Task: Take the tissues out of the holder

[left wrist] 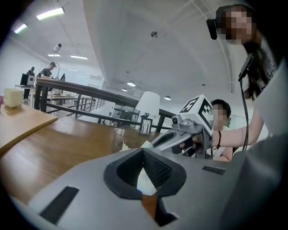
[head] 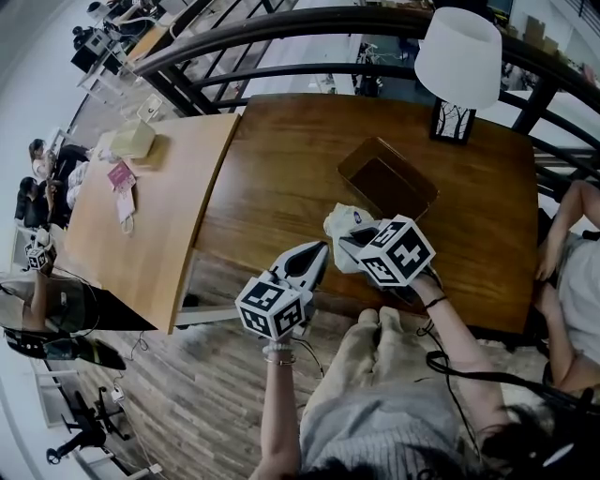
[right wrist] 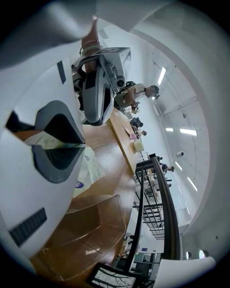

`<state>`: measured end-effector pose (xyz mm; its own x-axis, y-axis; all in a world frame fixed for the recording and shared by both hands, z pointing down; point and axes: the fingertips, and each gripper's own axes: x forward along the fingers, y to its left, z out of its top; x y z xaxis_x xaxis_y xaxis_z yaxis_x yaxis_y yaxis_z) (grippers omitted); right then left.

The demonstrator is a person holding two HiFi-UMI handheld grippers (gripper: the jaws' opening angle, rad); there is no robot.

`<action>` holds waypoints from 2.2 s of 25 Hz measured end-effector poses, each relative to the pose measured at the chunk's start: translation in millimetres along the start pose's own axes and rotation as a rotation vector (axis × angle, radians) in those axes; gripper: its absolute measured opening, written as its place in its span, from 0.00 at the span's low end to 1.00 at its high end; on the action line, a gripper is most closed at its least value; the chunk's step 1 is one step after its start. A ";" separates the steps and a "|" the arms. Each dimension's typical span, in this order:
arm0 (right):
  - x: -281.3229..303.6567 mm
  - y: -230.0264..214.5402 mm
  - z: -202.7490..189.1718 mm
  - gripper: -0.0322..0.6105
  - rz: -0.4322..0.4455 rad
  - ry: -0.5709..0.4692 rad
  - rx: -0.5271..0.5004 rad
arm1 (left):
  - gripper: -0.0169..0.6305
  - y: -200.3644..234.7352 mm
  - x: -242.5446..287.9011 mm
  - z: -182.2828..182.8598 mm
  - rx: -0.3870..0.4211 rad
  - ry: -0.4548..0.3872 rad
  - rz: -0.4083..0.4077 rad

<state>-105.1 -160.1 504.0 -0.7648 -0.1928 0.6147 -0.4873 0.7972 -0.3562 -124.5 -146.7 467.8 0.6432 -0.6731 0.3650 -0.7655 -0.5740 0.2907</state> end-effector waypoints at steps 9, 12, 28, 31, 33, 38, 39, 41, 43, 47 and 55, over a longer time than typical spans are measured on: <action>14.2 -8.0 -19.9 0.07 -0.005 0.028 0.067 | 0.04 4.2 6.5 -24.3 -0.050 0.033 -0.010; 15.7 -7.7 -23.1 0.07 0.001 0.041 0.075 | 0.04 1.9 8.9 -26.9 -0.053 0.041 -0.016; 6.7 -10.6 -20.8 0.16 -0.033 0.044 0.035 | 0.04 -6.6 14.2 -29.5 -0.062 0.050 -0.021; -5.7 -11.4 -11.0 0.16 -0.037 -0.007 0.052 | 0.04 -9.5 10.3 -19.7 -0.046 0.030 -0.020; -16.0 -9.9 -3.8 0.16 -0.037 -0.045 0.061 | 0.04 -11.9 7.1 -10.5 -0.033 0.011 -0.020; -44.2 3.9 15.3 0.16 -0.007 -0.132 0.074 | 0.04 -24.6 -1.8 15.9 0.016 -0.030 -0.039; -49.5 7.6 18.5 0.15 -0.002 -0.145 0.064 | 0.04 -28.3 -3.6 21.1 0.027 -0.038 -0.046; -59.4 15.0 23.9 0.14 0.006 -0.168 0.038 | 0.04 -36.2 -7.1 31.0 0.044 -0.055 -0.060; -70.1 21.6 29.4 0.12 0.007 -0.201 0.021 | 0.04 -44.8 -10.0 39.1 0.060 -0.066 -0.073; -96.7 34.8 39.6 0.07 -0.004 -0.278 -0.017 | 0.04 -65.6 -14.9 49.3 0.106 -0.069 -0.105; -144.5 52.8 53.4 0.07 0.002 -0.432 -0.066 | 0.04 -94.5 -24.3 69.7 0.176 -0.111 -0.128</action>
<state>-42.8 -120.7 358.8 -0.8788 -0.4014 0.2579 -0.4681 0.8302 -0.3029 -66.8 -108.6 369.9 0.7401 -0.6308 0.2332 -0.6694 -0.7241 0.1659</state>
